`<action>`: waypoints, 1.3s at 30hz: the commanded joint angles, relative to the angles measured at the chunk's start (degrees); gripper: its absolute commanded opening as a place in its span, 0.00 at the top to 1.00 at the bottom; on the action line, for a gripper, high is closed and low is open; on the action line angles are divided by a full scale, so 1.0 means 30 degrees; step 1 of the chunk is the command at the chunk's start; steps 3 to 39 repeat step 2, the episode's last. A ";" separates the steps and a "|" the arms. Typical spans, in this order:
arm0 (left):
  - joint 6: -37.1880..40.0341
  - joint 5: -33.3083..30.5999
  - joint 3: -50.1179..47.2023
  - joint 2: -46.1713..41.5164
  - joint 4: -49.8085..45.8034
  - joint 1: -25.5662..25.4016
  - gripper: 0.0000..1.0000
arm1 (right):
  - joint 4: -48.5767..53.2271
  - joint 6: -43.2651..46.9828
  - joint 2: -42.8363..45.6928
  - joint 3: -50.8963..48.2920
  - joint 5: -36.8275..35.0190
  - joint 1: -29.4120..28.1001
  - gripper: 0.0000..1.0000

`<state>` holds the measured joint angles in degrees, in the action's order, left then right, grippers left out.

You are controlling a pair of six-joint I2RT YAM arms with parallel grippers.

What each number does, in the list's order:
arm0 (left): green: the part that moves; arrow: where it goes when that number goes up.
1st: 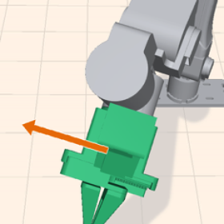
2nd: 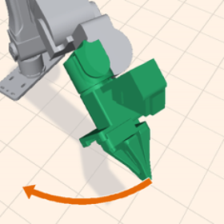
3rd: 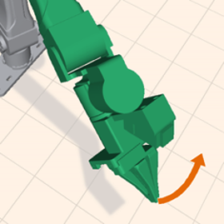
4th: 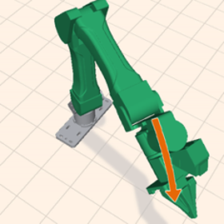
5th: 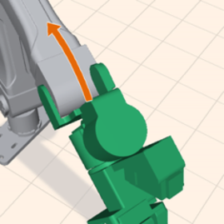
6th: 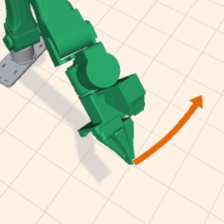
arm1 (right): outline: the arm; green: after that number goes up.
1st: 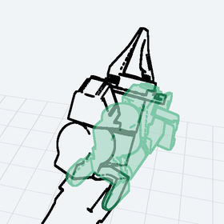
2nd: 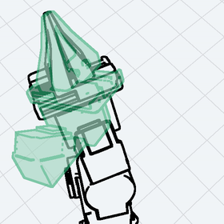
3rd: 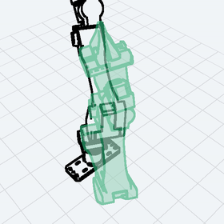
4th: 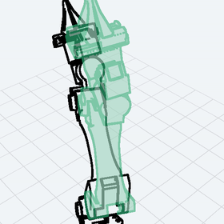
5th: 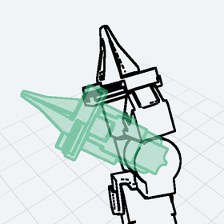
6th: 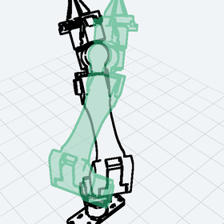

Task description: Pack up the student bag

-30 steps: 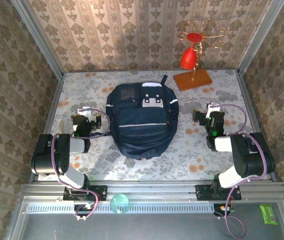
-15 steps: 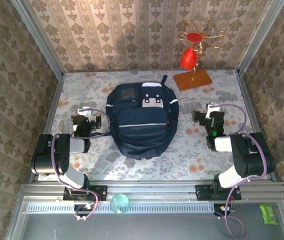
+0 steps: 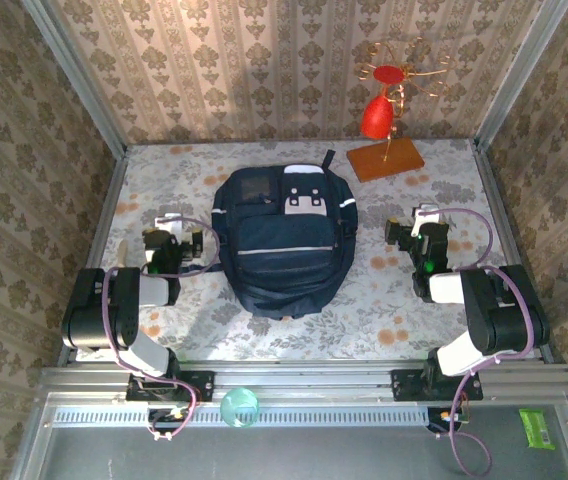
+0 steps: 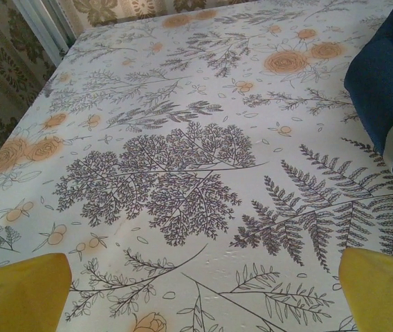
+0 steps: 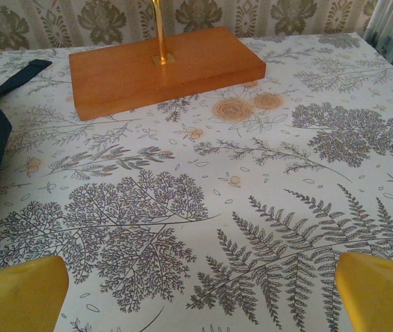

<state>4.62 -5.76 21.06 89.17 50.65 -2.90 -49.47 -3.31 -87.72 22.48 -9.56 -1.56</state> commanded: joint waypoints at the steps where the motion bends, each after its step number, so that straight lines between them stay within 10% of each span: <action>1: -0.0398 0.0221 0.0451 -0.0146 0.0401 0.0145 0.00 | 0.0032 0.0210 0.0057 0.0197 0.0053 -0.0139 0.00; 39: -0.0391 0.0221 0.0451 -0.0160 0.0399 0.0136 0.00 | 0.0037 0.0196 0.0039 0.0192 0.0053 -0.0124 0.00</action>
